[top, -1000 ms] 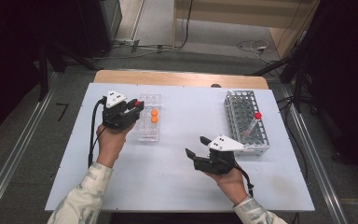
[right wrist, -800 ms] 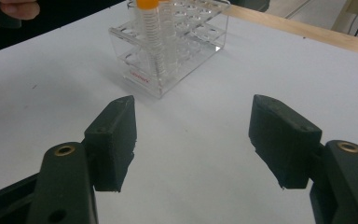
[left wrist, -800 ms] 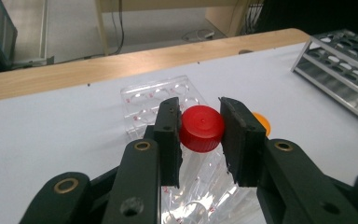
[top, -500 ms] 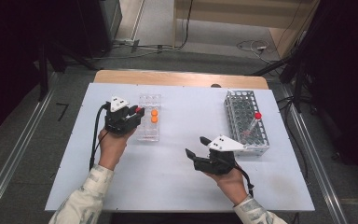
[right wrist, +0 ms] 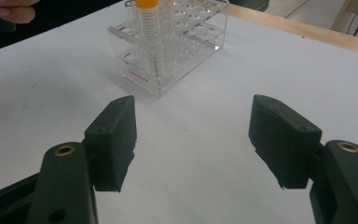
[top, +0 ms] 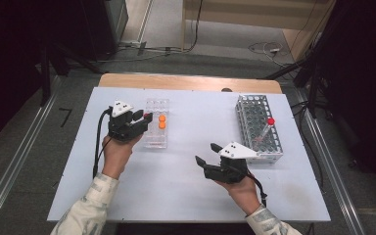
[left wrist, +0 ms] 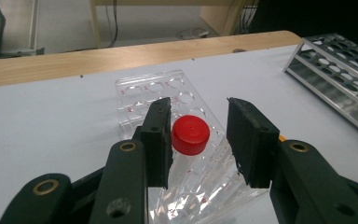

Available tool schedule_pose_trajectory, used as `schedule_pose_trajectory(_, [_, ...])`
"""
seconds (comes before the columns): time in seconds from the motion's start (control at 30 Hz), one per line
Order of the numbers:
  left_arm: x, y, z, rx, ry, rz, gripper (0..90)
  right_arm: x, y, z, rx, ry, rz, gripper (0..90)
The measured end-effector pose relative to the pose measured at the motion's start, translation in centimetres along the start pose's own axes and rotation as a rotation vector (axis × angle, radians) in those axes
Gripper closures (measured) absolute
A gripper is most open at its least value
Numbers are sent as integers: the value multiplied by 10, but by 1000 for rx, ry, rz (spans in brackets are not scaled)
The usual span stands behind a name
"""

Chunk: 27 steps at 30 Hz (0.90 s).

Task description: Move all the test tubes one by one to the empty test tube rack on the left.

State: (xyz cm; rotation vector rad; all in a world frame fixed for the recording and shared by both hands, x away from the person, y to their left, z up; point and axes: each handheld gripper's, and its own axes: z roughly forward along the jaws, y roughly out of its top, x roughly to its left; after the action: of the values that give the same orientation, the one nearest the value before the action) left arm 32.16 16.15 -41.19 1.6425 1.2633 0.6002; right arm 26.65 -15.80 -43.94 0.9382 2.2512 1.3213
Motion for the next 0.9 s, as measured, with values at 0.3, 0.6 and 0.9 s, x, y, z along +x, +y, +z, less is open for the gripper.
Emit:
schedule_pose_trajectory(0.3, [-6,2,-9,-16,-2,2,440,-15,0,-8,-14,-50,24,308])
schedule_pose_trajectory(0.6, [-12,1,-17,-6,-15,7,324,-49,-4,-28,-34,-166,58,310])
schedule_pose_trajectory(0.9, [-16,1,-18,-7,-26,17,324,-98,-18,-57,-57,-330,141,329])
